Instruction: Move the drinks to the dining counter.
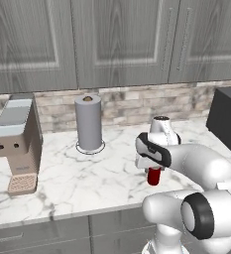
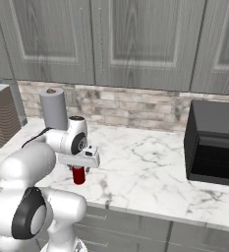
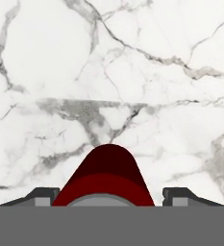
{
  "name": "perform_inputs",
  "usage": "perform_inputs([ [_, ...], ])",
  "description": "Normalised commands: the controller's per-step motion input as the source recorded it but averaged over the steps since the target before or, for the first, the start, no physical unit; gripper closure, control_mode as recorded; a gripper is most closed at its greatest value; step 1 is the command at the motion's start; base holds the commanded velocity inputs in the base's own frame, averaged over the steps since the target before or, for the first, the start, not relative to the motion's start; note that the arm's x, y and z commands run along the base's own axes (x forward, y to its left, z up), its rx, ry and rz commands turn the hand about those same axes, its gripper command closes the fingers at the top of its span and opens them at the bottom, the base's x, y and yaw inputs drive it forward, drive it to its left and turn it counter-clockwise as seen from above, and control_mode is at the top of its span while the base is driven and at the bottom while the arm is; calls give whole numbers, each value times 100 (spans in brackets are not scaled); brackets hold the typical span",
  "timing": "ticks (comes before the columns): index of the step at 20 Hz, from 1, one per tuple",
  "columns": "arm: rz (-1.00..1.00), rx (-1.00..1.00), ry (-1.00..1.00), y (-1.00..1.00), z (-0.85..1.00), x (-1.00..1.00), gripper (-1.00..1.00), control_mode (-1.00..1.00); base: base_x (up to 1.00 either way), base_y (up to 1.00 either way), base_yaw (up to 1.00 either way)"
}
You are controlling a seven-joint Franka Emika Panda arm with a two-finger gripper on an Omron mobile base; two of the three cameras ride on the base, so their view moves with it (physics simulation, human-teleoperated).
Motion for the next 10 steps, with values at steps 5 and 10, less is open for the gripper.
perform_inputs([
  [5,0,0,0,0,-1,0,100,-100,0,0,0],
  [10,0,0,0,-1,0,0,100,-100,0,0,0],
])
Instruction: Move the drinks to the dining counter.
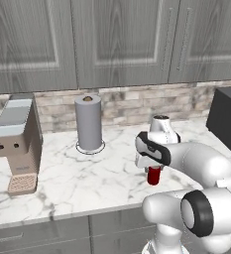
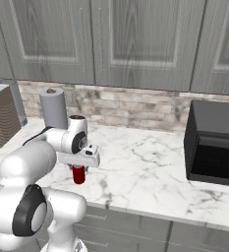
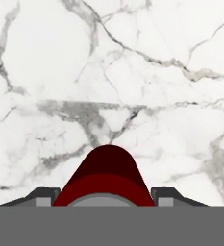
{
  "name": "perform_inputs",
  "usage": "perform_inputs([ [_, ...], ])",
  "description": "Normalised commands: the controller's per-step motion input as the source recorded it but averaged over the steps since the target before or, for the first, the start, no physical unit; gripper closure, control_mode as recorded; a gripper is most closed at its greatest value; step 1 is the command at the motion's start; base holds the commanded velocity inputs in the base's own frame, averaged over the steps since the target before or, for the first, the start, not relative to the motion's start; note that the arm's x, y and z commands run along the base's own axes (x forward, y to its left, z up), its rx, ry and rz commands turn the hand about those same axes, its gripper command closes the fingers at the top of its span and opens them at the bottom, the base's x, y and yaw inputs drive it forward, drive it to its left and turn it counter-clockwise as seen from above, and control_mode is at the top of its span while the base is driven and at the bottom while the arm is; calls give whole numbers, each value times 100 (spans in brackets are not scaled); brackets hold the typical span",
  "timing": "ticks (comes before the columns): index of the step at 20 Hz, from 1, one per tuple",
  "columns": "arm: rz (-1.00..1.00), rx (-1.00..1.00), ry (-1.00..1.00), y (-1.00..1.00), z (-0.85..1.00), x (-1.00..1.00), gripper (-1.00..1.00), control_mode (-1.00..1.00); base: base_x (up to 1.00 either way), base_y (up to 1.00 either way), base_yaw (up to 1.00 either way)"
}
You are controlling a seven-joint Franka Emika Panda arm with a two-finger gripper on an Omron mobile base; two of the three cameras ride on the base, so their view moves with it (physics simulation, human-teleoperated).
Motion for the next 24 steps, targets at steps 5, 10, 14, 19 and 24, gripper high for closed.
perform_inputs([
  [5,0,0,-2,-17,23,-25,100,-100,0,0,0],
  [10,-5,0,-7,-3,50,-42,100,-100,0,0,0],
  [14,-7,0,-6,0,50,-39,100,-100,0,0,0],
  [19,-5,0,-1,0,57,-10,100,-100,0,0,0],
  [24,-4,0,0,0,49,0,100,-100,0,0,0],
])
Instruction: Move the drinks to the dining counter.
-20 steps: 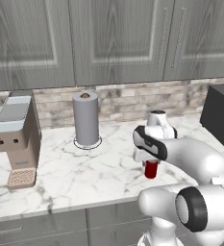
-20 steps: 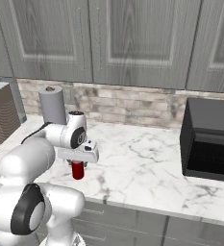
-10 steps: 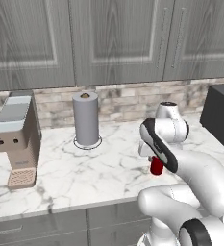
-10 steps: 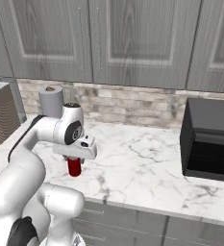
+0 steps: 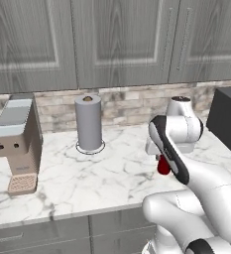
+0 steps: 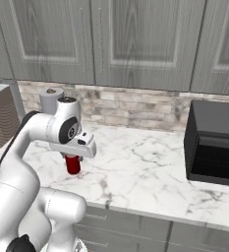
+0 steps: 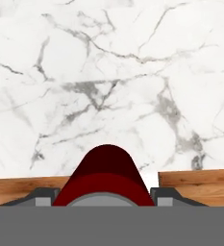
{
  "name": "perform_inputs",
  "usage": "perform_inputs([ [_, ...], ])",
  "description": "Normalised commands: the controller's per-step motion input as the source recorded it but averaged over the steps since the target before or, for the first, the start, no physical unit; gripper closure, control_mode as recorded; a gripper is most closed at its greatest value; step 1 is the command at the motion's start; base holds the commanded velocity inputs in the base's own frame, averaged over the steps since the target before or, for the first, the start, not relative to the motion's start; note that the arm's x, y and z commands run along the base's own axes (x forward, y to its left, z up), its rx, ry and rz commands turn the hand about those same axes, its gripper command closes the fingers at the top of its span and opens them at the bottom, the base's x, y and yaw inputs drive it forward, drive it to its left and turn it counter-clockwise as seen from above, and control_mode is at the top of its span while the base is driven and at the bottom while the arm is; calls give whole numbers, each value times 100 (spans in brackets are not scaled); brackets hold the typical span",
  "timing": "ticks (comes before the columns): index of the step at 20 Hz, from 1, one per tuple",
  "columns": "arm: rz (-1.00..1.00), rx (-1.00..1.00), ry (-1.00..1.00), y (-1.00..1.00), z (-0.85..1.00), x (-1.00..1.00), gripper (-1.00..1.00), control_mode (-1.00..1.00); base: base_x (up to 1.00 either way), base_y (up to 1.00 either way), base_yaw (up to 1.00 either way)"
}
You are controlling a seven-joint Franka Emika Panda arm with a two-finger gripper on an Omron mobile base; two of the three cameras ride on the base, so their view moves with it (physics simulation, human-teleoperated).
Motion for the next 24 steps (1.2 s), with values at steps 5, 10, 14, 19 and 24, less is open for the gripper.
perform_inputs([
  [5,-3,0,0,0,47,0,100,-100,0,0,0],
  [10,-2,0,0,0,35,-2,100,100,-5,0,-1],
  [14,0,0,0,0,0,0,100,100,-62,-28,-21],
  [19,0,0,0,0,0,0,100,100,-95,-48,-48],
  [24,0,0,0,0,0,0,100,100,-84,-19,-68],
])
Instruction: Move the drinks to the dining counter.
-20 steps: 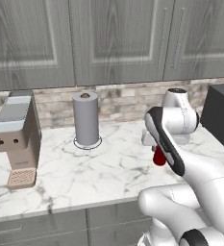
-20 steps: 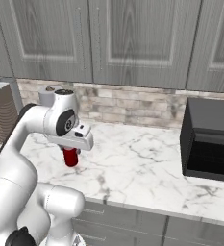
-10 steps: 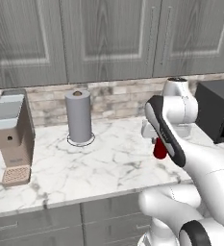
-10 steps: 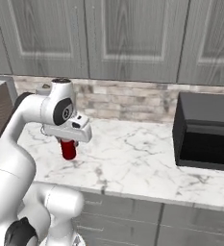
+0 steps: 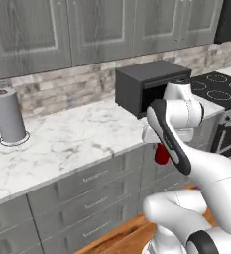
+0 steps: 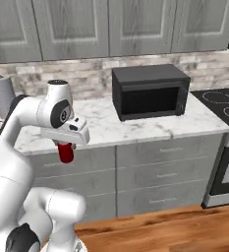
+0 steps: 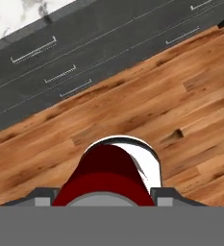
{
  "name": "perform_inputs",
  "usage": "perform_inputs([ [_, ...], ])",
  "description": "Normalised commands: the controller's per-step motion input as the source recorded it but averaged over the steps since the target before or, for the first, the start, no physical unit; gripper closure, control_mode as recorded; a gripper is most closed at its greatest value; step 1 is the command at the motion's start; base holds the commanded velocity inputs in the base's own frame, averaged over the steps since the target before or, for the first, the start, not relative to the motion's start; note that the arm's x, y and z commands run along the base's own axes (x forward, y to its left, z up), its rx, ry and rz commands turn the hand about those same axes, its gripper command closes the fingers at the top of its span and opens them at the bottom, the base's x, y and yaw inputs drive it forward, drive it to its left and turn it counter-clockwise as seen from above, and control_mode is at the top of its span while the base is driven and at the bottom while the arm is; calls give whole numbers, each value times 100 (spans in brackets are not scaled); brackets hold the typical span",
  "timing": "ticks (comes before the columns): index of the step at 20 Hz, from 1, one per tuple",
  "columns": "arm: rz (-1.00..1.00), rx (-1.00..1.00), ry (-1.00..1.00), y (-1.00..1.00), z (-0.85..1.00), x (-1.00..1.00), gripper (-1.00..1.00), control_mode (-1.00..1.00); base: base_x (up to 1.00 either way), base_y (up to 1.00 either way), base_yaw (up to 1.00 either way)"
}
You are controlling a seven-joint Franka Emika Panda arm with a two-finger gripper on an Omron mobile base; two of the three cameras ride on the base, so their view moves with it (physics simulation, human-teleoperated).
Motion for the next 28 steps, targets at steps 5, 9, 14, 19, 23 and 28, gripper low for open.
perform_inputs([
  [5,0,0,0,0,0,0,100,100,-35,0,-85],
  [9,0,0,0,0,0,0,100,100,-9,0,-94],
  [14,0,0,0,0,0,0,100,100,0,-1,-97],
  [19,0,0,0,0,0,0,100,100,0,0,-99],
  [23,0,0,0,0,0,0,100,100,0,0,-99],
  [28,0,0,0,0,0,0,100,100,0,0,-100],
])
